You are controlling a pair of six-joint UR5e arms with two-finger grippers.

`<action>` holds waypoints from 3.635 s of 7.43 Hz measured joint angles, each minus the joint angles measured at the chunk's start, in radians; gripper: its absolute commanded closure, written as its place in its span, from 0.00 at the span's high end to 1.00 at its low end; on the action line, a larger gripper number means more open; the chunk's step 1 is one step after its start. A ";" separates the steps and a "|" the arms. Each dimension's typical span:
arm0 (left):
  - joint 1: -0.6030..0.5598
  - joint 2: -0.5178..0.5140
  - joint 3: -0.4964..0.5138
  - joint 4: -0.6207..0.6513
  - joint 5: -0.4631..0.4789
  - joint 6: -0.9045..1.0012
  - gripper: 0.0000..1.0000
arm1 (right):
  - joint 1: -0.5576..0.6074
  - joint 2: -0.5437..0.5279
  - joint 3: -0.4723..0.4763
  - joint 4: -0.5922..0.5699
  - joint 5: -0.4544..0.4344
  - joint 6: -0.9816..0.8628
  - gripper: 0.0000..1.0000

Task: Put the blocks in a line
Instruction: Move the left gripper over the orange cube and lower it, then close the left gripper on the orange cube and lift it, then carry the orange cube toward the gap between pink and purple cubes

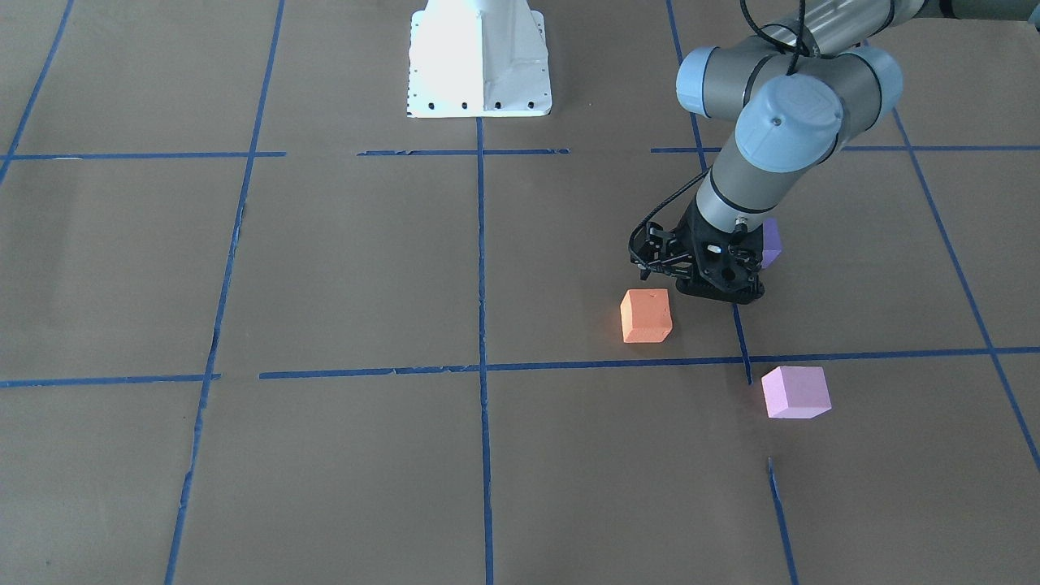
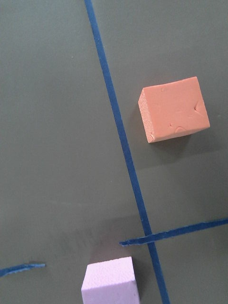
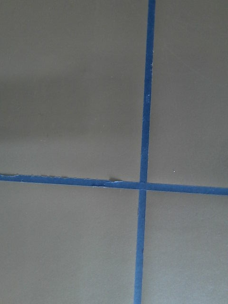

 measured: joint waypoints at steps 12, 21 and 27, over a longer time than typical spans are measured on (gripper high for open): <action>0.047 -0.060 0.233 -0.177 0.001 -0.188 0.96 | 0.000 0.000 0.000 0.000 0.000 0.000 1.00; 0.084 -0.051 0.291 -0.267 0.027 -0.220 0.15 | 0.000 0.000 0.000 0.000 0.000 0.000 1.00; -0.059 0.045 0.032 -0.152 -0.012 -0.173 0.24 | 0.000 0.000 0.000 0.000 0.000 0.000 1.00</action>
